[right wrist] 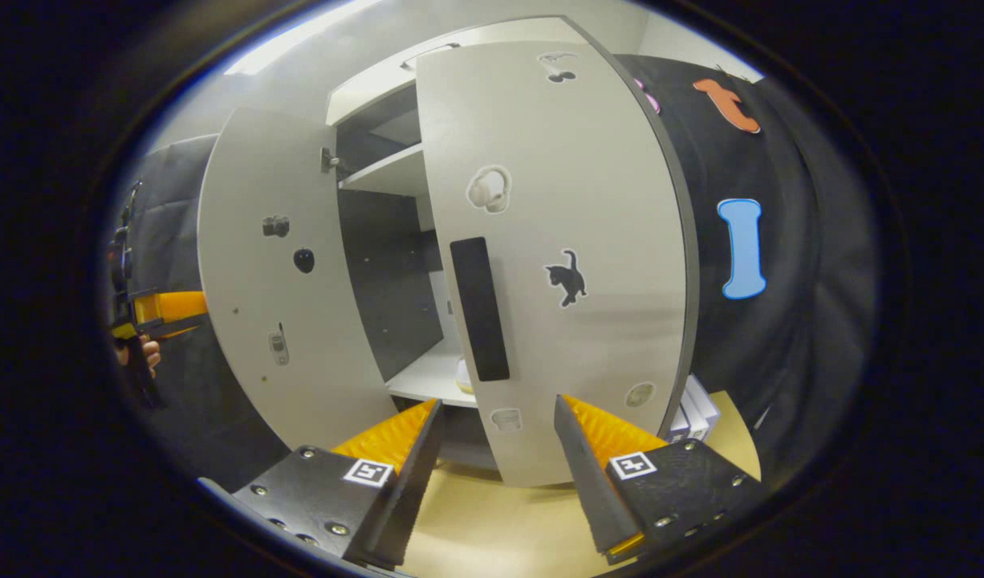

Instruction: Grab one shoe with the right hand and put it into the shoe cabinet, grab the other shoe with the left hand and put it into the shoe cabinet; then close the right door with the right hand and the left door with the left hand.

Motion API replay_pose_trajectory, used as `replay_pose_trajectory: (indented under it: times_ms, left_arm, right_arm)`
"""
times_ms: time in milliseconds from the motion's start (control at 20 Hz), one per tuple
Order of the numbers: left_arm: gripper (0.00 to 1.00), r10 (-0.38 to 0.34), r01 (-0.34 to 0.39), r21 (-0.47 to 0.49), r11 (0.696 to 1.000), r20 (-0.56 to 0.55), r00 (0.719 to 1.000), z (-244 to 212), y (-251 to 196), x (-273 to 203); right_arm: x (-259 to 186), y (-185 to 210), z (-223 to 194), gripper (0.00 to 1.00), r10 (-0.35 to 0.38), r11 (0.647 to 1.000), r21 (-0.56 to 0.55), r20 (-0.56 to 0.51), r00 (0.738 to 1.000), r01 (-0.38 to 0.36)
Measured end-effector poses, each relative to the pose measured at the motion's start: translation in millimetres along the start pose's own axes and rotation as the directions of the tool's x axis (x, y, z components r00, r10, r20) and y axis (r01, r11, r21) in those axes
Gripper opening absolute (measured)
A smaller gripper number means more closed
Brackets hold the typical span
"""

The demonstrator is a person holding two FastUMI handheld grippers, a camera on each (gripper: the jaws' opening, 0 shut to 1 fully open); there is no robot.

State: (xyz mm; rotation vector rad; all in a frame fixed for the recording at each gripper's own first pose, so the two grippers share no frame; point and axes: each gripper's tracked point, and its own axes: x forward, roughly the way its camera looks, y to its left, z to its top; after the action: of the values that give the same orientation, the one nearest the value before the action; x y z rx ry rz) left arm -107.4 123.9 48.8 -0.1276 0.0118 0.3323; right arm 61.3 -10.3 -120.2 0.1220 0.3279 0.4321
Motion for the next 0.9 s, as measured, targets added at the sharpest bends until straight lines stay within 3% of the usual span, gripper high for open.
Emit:
replay_pose_trajectory:
  times_ms: [100,150,200,250,400,450,500,550,600,750,800,850,900]
  left_arm:
    - [0.93,-0.033,0.033,0.028,0.999,-0.004,0.999,-3.0,-15.6,3.5]
    - [0.93,-0.055,0.055,0.033,0.998,-0.008,0.998,-3.7,-24.1,5.8]
    - [0.93,-0.075,0.076,0.03,0.997,-0.01,0.997,-4.6,-32.7,8.0]
    - [0.93,-0.086,0.087,0.028,0.996,-0.011,0.996,-4.8,-39.3,9.5]
    - [0.93,-0.041,0.043,0.075,0.996,-0.019,0.999,-11.1,-38.5,15.7]
    - [0.93,-0.031,0.032,0.094,0.995,-0.017,0.999,-11.2,-37.2,15.5]
    - [0.93,-0.037,0.038,0.099,0.994,-0.016,0.999,-10.5,-40.4,15.4]
    - [0.93,-0.055,0.056,0.085,0.995,-0.015,0.998,-10.4,-45.7,18.0]
    - [0.93,-0.071,0.072,0.063,0.995,-0.02,0.997,-13.5,-54.3,26.7]
    - [0.94,-0.104,0.104,0.003,0.995,-0.027,0.994,-18.1,-64.6,29.8]
    - [0.93,-0.113,0.113,0.001,0.994,-0.021,0.993,-18.5,-63.0,29.2]
    - [0.93,-0.122,0.122,0.006,0.993,-0.015,0.992,-17.6,-65.0,30.5]
    - [0.93,-0.13,0.13,0.017,0.991,-0.012,0.991,-17.3,-66.1,31.8]
  right_arm:
    - [-0.7,-1.9,-2.3,0.75,-0.004,1.0,0.005,-0.001,1.0,0.004]
    - [-1.9,-2.7,-4.4,0.83,-0.008,1.0,0.01,-0.001,1.0,0.008]
    - [-2.7,-4.0,-5.8,0.75,-0.011,1.0,0.017,-0.003,1.0,0.011]
    - [-4.2,-5.8,-8.0,0.83,-0.015,1.0,0.025,-0.004,1.0,0.015]
    - [-11.6,-15.3,-10.3,0.83,-0.043,0.998,0.036,-0.004,0.999,0.043]
    - [-14.5,-20.9,-11.3,0.75,-0.056,0.998,0.038,-0.002,0.998,0.056]
    - [-18.0,-26.0,-11.3,0.83,-0.071,0.997,0.043,-0.002,0.997,0.071]
    - [-20.2,-32.2,-12.5,0.75,-0.085,0.995,0.051,-0.002,0.996,0.085]
    - [-22.4,-37.9,-12.4,0.83,-0.098,0.993,0.065,-0.001,0.995,0.098]
    - [-27.6,-49.4,-12.2,0.83,-0.123,0.986,0.112,0.003,0.992,0.121]
    - [-29.8,-52.4,-11.4,0.75,-0.131,0.985,0.116,0.005,0.991,0.129]
    - [-32.2,-54.1,-11.3,0.83,-0.139,0.984,0.115,0.008,0.99,0.137]
    - [-34.4,-55.7,-11.6,0.83,-0.144,0.983,0.114,0.008,0.99,0.142]
